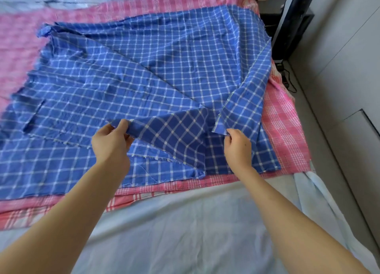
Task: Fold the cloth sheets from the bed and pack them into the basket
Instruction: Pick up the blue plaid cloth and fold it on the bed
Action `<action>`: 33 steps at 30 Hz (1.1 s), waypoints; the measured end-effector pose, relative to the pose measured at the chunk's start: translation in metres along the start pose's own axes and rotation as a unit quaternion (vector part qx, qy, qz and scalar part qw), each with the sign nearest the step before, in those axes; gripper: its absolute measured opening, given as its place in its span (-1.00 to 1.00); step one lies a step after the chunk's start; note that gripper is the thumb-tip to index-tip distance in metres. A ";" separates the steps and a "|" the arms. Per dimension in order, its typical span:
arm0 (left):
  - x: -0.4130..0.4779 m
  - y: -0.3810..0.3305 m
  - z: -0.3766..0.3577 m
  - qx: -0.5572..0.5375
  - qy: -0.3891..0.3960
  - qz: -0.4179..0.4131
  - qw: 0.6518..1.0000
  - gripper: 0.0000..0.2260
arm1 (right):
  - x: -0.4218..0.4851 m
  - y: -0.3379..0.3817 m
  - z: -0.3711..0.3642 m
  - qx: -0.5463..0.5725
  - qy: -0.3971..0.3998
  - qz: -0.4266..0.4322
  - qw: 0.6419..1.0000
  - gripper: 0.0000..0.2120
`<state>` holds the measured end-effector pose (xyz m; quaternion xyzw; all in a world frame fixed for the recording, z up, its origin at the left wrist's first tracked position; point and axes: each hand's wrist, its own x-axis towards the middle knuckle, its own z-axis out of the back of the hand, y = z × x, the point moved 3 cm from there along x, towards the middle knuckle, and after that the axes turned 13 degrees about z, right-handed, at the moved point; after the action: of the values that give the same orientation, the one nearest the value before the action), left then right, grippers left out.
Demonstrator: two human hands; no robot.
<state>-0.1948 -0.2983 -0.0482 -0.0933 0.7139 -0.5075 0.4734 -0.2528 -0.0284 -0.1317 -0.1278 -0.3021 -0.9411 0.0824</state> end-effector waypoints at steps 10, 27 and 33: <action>-0.112 -0.129 0.040 0.141 0.029 -0.269 0.952 -0.79 | -0.020 0.149 0.159 0.144 -0.022 0.122 0.982 -0.91; -0.332 -0.347 0.174 0.327 0.208 -0.423 0.819 -0.86 | -0.067 0.489 0.342 0.323 -0.148 0.184 0.916 -0.77; -0.363 -0.375 0.239 0.282 0.276 -0.381 0.836 -0.78 | -0.103 0.571 0.354 0.265 -0.260 0.245 0.896 -0.71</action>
<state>0.0532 -0.4025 0.4586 -0.0768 0.5485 -0.8320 0.0317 0.0454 -0.2708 0.4291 -0.4110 -0.5103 -0.7095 0.2594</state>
